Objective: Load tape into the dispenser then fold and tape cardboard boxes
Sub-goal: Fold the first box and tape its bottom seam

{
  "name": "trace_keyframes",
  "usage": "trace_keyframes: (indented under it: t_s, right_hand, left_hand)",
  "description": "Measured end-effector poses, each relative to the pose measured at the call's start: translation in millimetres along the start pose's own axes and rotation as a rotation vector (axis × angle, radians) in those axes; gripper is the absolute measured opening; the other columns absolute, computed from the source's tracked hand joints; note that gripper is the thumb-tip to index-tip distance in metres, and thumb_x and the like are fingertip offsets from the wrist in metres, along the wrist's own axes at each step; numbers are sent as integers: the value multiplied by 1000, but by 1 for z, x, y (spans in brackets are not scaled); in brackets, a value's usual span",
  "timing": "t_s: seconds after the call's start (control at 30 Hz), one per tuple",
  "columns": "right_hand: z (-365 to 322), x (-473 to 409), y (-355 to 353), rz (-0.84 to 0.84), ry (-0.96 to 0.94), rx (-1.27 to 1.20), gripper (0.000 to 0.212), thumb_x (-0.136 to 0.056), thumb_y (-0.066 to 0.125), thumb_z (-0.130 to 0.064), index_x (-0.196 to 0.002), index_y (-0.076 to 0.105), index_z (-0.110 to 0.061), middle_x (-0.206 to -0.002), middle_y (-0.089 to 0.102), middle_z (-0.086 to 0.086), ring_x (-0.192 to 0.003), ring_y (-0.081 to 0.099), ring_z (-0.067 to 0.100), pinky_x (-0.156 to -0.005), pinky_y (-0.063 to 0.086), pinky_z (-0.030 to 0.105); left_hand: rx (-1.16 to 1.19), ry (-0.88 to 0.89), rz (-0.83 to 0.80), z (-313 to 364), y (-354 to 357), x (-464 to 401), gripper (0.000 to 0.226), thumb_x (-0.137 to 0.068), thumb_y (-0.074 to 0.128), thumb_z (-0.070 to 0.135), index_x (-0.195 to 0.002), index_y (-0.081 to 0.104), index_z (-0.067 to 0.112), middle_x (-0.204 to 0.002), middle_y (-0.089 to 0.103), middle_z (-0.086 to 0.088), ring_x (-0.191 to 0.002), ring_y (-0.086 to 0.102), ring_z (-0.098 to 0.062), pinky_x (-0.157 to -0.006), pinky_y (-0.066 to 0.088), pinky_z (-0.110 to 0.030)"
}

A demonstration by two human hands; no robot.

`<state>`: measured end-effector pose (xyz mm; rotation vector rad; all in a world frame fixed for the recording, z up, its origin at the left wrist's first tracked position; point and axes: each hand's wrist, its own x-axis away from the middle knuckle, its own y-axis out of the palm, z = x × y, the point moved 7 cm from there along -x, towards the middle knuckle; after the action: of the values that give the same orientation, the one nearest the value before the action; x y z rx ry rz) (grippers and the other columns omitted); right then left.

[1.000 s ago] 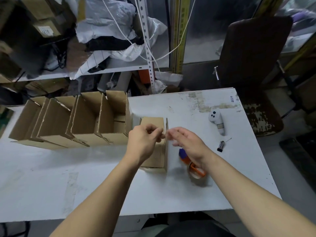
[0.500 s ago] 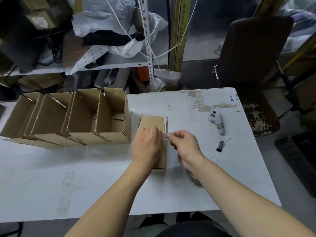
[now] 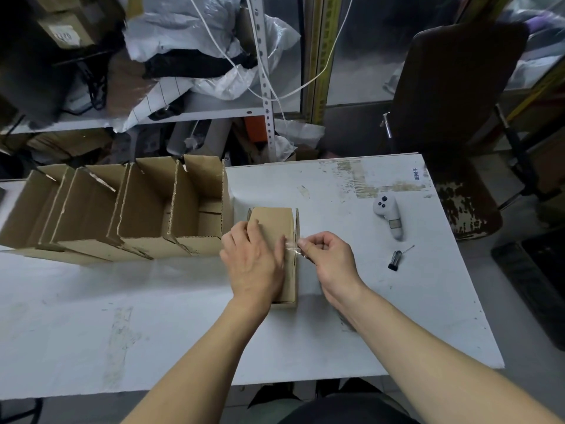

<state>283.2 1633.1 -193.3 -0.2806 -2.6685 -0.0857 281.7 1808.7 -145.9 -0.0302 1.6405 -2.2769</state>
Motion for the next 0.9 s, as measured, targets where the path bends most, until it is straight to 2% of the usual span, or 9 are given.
trace_keyframes:
  t_s: [0.1, 0.23, 0.3, 0.43, 0.57, 0.67, 0.73, 0.83, 0.9]
  right_hand:
    - [1, -1, 2, -38, 19, -23, 12, -90, 81, -15, -82, 71, -13, -72, 72, 0, -78, 68, 17, -92, 56, 39]
    - [3, -4, 4, -66, 58, -77, 11, -91, 78, -9, -83, 71, -9, -76, 71, 8, -77, 67, 19, -92, 58, 37]
    - [5, -5, 5, -79, 89, -115, 11, -93, 75, -5, -83, 70, -6, -77, 69, 11, -76, 65, 19, -87, 58, 34]
    - [12, -4, 10, -69, 139, -106, 15, -97, 70, -9, -83, 66, -7, -70, 62, 4, -71, 57, 17, -79, 54, 27]
    - [21, 0, 20, -45, 180, -30, 13, -102, 65, -21, -96, 65, -9, -83, 65, 1, -75, 57, 13, -67, 46, 17]
    - [30, 5, 27, -23, 233, 26, 30, -101, 64, -42, -108, 60, -13, -101, 71, 2, -89, 63, 17, -75, 48, 25]
    - [32, 8, 27, -25, 299, 67, 38, -100, 62, -50, -115, 55, -16, -108, 69, 3, -96, 64, 15, -73, 47, 27]
    - [29, 9, 16, 16, 295, 233, 29, -102, 58, -43, -115, 51, -18, -113, 63, 3, -94, 60, 14, -73, 48, 29]
    - [14, 8, 2, 131, 92, 419, 13, -104, 54, -31, -113, 53, -23, -121, 57, 1, -103, 59, 18, -90, 51, 35]
  left_hand:
    - [30, -42, -58, -1, 5, 1, 54, -95, 59, 53, -133, 52, 14, -139, 47, -10, -122, 43, -36, -88, 46, -51]
    - [85, -17, -46, 0, 4, 1, 50, -97, 60, 48, -131, 54, 12, -138, 48, -12, -118, 43, -37, -93, 44, -49]
    - [71, 28, -21, 0, 4, 0, 48, -97, 59, 45, -129, 55, 10, -136, 49, -15, -115, 45, -39, -94, 41, -46]
    - [45, 52, -20, 1, 6, 0, 43, -98, 59, 42, -126, 56, 9, -135, 50, -15, -113, 48, -39, -93, 37, -42]
    - [58, 35, -9, 0, 6, 0, 44, -97, 63, 40, -126, 56, 8, -134, 50, -16, -109, 47, -40, -94, 39, -45]
    - [76, 25, -4, -3, 5, -2, 47, -95, 65, 39, -127, 56, 6, -134, 50, -18, -109, 47, -41, -97, 41, -47]
    - [98, 7, -28, -3, 6, -3, 50, -95, 65, 40, -130, 55, 5, -136, 49, -18, -112, 46, -41, -101, 41, -48]
    - [118, -7, -46, -3, 6, -1, 52, -95, 65, 41, -132, 55, 6, -137, 49, -17, -113, 45, -40, -102, 42, -48]
    - [122, -1, -37, -2, 6, 0, 55, -95, 66, 41, -133, 54, 4, -137, 49, -19, -114, 46, -42, -103, 41, -49]
